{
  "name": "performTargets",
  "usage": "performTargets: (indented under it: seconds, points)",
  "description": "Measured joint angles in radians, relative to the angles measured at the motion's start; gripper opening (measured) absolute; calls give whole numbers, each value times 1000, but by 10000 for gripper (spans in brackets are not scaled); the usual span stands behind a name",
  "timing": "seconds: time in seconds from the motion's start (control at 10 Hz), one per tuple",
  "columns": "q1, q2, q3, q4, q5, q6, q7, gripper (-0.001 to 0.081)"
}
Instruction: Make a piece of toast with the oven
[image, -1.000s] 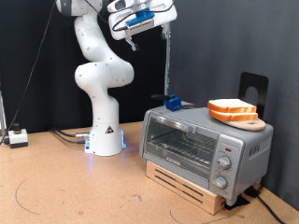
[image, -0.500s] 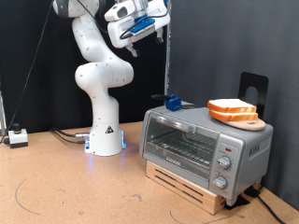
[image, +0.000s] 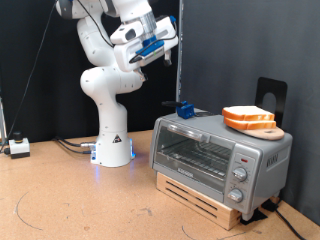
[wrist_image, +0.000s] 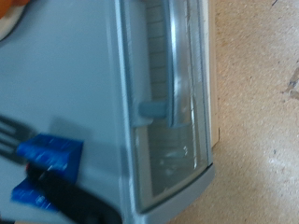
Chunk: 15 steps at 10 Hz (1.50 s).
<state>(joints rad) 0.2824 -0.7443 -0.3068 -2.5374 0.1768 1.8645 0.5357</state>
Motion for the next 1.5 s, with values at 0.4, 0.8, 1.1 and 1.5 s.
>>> performTargets:
  seconds: [0.4, 0.8, 1.1, 1.5]
  points:
    - [3, 100, -2, -26, 6, 110, -13, 810]
    - [3, 134, -21, 30, 96, -58, 58, 810]
    - [7, 213, -8, 31, 108, -2, 77, 810]
    - [15, 299, 38, -13, 97, 113, 35, 810]
